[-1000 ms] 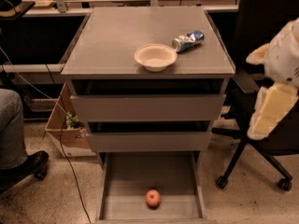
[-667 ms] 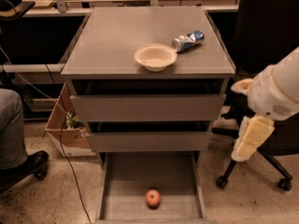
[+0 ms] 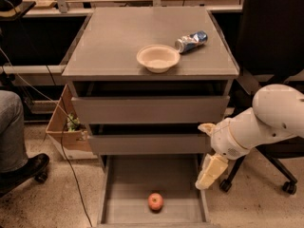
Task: Pick apple from bottom drawer and place on counter
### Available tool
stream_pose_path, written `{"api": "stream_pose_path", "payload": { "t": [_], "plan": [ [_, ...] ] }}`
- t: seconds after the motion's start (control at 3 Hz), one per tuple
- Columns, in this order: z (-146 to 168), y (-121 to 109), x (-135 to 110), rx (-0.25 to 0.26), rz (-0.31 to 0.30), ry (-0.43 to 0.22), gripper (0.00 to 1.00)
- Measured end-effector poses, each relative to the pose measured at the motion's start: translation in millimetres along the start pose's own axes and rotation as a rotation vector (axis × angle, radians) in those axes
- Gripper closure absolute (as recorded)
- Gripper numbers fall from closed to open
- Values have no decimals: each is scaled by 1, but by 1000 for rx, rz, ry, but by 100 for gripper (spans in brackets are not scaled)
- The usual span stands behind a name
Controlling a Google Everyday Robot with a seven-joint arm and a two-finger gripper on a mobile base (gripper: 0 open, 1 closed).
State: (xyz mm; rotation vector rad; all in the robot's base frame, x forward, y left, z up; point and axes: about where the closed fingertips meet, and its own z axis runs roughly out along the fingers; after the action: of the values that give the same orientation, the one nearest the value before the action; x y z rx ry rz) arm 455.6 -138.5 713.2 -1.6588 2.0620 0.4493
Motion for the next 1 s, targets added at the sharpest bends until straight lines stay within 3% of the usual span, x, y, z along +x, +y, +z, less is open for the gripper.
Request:
{"api": "stream_pose_path", "payload": {
  "t": [0.67,1.0],
  "plan": [
    [6,1,2,8,22,-17,0],
    [55,7,11,-16,85,-82,0]
  ]
}}
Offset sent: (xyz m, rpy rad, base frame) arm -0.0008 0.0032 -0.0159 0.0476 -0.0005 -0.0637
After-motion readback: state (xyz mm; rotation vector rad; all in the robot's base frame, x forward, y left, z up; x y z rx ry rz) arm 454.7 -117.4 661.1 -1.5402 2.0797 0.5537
